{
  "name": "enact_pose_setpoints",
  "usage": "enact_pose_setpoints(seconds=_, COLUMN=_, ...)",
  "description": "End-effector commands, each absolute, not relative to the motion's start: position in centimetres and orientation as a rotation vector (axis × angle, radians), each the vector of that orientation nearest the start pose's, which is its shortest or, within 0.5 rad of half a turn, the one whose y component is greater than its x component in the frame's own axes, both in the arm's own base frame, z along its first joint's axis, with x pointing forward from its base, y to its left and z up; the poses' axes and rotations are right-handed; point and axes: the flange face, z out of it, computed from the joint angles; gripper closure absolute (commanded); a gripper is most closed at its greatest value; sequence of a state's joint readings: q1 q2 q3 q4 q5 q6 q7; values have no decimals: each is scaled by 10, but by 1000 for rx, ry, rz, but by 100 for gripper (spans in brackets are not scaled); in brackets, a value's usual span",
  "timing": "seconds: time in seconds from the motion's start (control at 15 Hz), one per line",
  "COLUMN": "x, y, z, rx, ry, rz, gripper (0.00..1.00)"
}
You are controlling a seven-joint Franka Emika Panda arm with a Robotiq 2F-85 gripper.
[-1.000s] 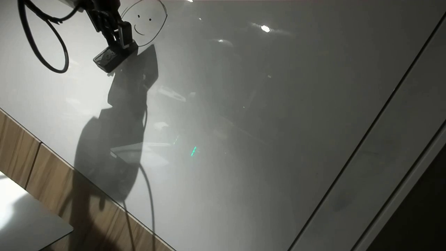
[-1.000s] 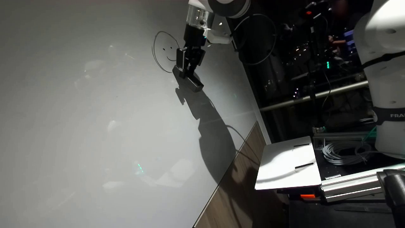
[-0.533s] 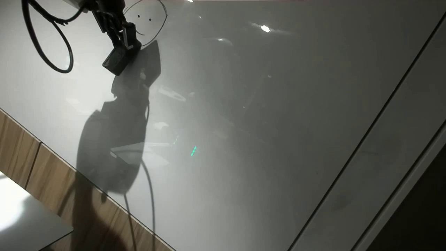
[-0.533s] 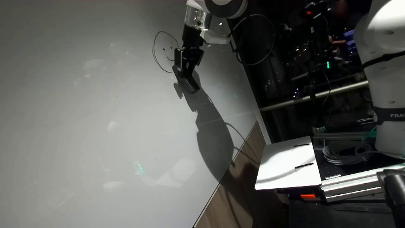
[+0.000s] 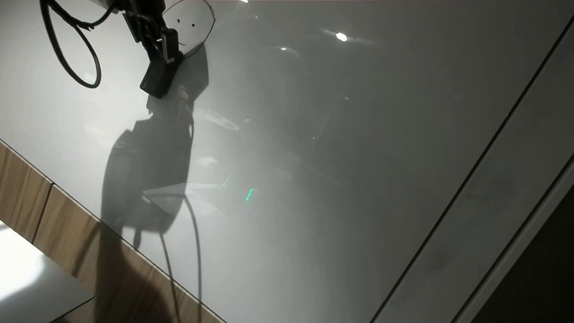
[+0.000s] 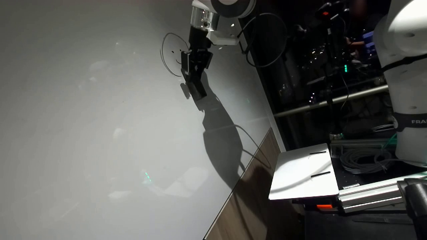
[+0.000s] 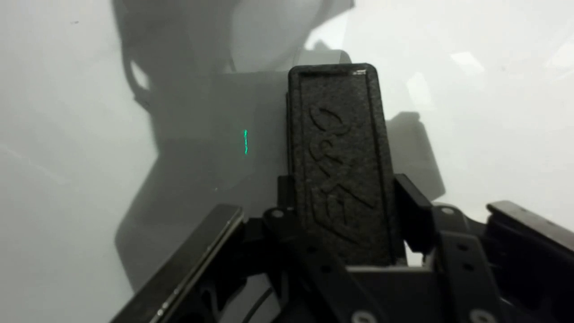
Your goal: Erase what was on the whiteboard
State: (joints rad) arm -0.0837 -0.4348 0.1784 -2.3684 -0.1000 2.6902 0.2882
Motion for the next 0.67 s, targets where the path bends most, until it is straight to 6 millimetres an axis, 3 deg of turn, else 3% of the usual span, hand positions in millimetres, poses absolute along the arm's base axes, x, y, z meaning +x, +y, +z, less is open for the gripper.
enact_pose_setpoints(seconds=0.0, x=491, y=55, z=605, rx=-2901, ry=176, rz=-1248, gripper=70)
enact_pose_setpoints(seconds=0.6, x=503, y=34, z=668, rx=-2931, ry=216, rz=-1274, gripper=70)
